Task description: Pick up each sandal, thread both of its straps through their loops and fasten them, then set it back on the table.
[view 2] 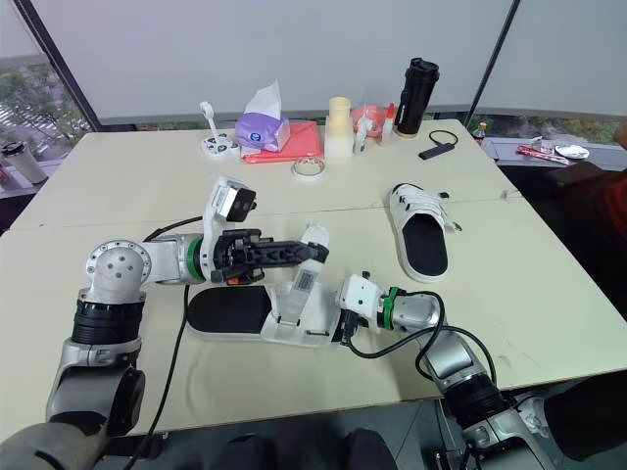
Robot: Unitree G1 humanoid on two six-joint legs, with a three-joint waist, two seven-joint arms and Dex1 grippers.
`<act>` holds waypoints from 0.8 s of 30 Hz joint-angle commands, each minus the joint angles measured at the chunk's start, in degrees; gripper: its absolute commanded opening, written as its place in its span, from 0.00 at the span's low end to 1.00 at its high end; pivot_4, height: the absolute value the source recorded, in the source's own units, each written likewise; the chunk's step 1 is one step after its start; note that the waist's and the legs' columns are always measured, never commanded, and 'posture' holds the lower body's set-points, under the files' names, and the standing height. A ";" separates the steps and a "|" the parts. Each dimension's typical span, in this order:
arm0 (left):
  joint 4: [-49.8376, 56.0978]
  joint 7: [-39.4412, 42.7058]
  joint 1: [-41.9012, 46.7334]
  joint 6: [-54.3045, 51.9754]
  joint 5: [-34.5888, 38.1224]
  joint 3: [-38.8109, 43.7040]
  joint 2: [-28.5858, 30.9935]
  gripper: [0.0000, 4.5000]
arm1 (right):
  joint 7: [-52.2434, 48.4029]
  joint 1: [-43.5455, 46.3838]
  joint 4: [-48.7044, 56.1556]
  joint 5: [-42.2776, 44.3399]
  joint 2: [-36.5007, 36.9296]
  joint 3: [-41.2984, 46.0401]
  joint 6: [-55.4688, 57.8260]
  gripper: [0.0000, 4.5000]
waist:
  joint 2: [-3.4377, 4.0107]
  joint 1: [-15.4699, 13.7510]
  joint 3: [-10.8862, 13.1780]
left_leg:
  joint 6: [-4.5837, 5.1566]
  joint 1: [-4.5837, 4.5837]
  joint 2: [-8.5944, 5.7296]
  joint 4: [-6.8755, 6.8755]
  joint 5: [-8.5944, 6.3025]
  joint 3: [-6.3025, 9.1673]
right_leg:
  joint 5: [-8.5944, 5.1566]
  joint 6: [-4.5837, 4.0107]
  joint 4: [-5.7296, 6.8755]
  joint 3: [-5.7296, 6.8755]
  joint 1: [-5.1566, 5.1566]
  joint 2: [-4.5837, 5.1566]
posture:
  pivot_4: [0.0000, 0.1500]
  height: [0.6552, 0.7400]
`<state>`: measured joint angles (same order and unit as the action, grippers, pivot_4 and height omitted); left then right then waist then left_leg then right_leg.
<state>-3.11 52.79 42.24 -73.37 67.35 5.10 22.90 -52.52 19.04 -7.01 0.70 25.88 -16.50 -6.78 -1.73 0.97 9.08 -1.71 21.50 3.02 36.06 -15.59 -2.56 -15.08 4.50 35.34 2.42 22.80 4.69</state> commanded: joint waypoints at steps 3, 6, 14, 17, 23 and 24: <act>-2.93 4.22 2.64 6.40 -4.56 0.77 0.87 0.01 | -0.77 -2.40 -2.55 -3.46 0.43 -3.49 -0.05 0.00 | 0.01 -0.03 0.02 | 0.00 0.00 0.00 0.00 0.00 -0.01 | 0.00 0.00 0.00 0.00 0.00 0.00 | 1.00 1.00; -3.56 3.41 0.97 7.96 -5.84 2.06 0.57 0.01 | -0.33 -2.69 -3.17 -3.72 0.11 -3.19 -0.34 0.00 | 0.00 -0.05 0.02 | 0.00 0.00 0.00 0.00 0.00 0.00 | 0.00 0.01 0.00 0.00 -0.01 0.01 | 1.00 1.00; -5.32 0.17 -3.29 11.66 -8.66 4.21 -0.69 0.01 | -0.49 -2.96 -4.40 -3.91 0.02 -3.24 -1.06 0.00 | 0.00 -0.09 0.01 | 0.00 -0.03 0.01 0.05 0.00 0.01 | 0.00 0.01 0.03 0.00 -0.05 0.01 | 1.00 1.00; -6.28 -0.67 -4.26 12.93 -9.76 4.97 -0.67 0.01 | -0.57 -3.01 -4.61 -3.90 0.17 -3.16 -1.15 0.00 | -0.01 -0.16 0.01 | 0.00 -0.04 0.01 0.04 0.00 0.02 | 0.00 0.01 0.06 0.00 -0.05 0.01 | 1.00 1.00; -11.66 -1.87 -4.38 16.29 -13.51 5.56 -0.67 0.01 | -0.76 -3.37 -4.86 -4.03 0.24 -3.44 -1.07 0.00 | -0.01 -0.17 0.00 | 0.00 -0.05 0.01 0.06 0.00 0.02 | 0.00 0.01 0.08 0.01 -0.06 0.01 | 1.00 1.00; -13.22 -1.69 -4.10 17.25 -14.60 5.37 -0.61 0.01 | -0.72 -3.26 -4.97 -4.07 0.13 -3.50 -1.01 0.00 | -0.01 -0.16 0.00 | 0.00 -0.06 0.01 0.06 0.00 0.01 | 0.00 0.01 0.08 0.01 -0.06 0.01 | 1.00 1.00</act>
<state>-14.96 50.87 37.37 -58.38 54.30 9.69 22.20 -52.05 18.33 -8.08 -1.00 25.81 -16.53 -9.30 -1.74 0.81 9.08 -1.71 21.44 3.02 36.12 -15.59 -2.55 -15.08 4.52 35.42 2.43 22.73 4.70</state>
